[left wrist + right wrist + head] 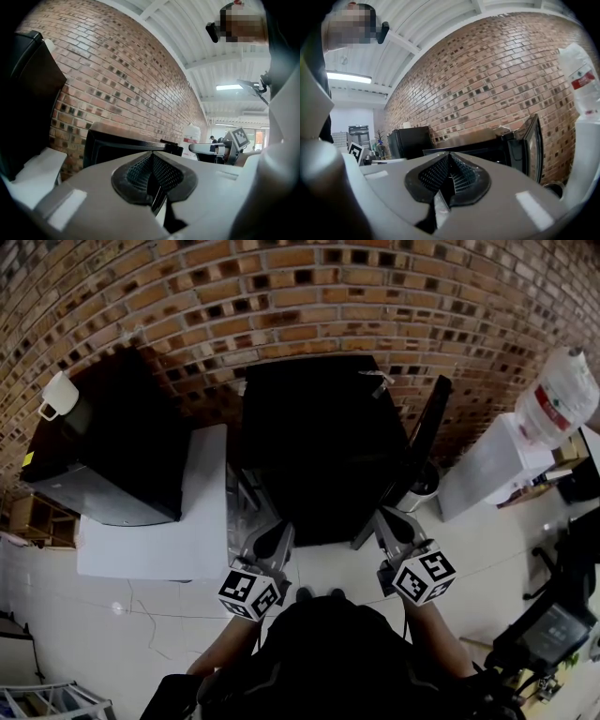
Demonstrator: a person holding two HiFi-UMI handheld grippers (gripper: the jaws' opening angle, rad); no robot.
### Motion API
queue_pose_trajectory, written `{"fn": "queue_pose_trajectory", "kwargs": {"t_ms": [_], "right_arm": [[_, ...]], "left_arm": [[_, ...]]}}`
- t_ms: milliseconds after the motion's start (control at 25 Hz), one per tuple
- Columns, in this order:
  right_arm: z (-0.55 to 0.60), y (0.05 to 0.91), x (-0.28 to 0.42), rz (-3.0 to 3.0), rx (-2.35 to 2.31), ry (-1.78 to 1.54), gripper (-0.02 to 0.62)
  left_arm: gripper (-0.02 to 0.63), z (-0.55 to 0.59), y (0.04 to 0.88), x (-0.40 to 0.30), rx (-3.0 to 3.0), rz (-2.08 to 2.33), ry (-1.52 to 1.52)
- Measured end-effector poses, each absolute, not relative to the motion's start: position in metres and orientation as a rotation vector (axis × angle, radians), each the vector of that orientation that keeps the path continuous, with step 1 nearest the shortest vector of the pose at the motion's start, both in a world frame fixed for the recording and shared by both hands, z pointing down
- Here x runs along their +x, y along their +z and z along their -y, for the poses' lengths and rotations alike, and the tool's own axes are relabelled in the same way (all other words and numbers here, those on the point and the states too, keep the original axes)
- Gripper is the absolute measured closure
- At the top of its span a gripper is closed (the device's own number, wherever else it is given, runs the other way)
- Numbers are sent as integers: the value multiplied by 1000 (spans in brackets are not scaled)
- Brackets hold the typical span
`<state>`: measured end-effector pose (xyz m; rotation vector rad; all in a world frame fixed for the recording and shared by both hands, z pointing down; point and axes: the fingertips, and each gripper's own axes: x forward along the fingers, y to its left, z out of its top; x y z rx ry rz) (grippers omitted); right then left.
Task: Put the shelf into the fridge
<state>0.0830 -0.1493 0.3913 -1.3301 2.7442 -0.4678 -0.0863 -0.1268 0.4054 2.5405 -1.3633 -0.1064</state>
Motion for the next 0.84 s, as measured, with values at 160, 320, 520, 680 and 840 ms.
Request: {"fn": "queue_pose_trajectory", "kwargs": {"t_ms": [160, 320, 520, 680, 840], "right_arm": [[150, 390, 81, -2746, -1320, -463, 591], [151, 386, 78, -2750, -1308, -454, 589], [153, 387, 76, -2760, -1311, -451, 591], [154, 385, 76, -2759, -1312, -449, 589], [154, 385, 75, -2792, -1317, -402, 591]], "left_arm": [[603, 128, 407, -89, 2544, 1371, -102], [603, 130, 405, -91, 2532, 1370, -102], [603, 130, 409, -88, 2568, 1370, -58], [603, 132, 410, -87, 2545, 1362, -67], [603, 135, 414, -86, 2542, 1348, -83]]}}
